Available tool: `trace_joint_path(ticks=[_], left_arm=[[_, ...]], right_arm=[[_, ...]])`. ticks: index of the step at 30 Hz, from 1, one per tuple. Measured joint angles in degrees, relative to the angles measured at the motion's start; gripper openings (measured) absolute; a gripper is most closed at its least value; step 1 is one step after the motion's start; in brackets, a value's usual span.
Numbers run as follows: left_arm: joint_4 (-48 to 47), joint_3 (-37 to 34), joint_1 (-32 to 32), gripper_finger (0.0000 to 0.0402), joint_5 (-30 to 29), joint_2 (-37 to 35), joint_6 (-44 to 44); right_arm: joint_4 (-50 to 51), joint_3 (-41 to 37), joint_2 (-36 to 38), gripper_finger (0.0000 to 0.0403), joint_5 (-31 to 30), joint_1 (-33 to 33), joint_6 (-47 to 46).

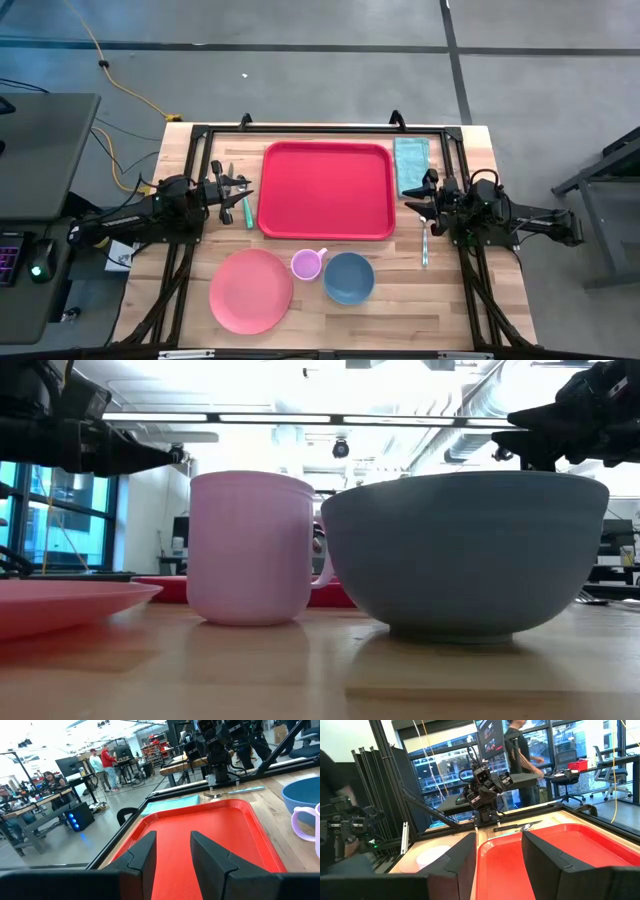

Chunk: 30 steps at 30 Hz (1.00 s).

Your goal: Set up tray

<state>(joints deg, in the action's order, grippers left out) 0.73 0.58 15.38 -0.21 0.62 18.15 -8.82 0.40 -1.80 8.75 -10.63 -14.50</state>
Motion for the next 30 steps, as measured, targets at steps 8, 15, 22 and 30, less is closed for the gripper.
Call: trace_joint_path(ticks=[8,15,22,30], left_arm=[[0.0,0.0,0.0,0.0152,0.0,0.0,0.0],[0.4,0.0,0.0,0.0152,-2.4,0.0,0.0],[0.8,0.0,0.0,0.0152,-4.9,0.0,0.0],[1.0,0.0,0.0,0.0152,-5.2,0.0,0.0]], right_arm=[[0.0,0.0,0.0,0.0138,0.0,0.0,0.0],[0.0,0.0,0.0,0.0138,0.0,0.0,0.0],[0.0,0.0,0.0,0.0138,0.0,0.0,0.0],[0.0,0.0,0.0,0.0138,0.0,0.0,0.0]])
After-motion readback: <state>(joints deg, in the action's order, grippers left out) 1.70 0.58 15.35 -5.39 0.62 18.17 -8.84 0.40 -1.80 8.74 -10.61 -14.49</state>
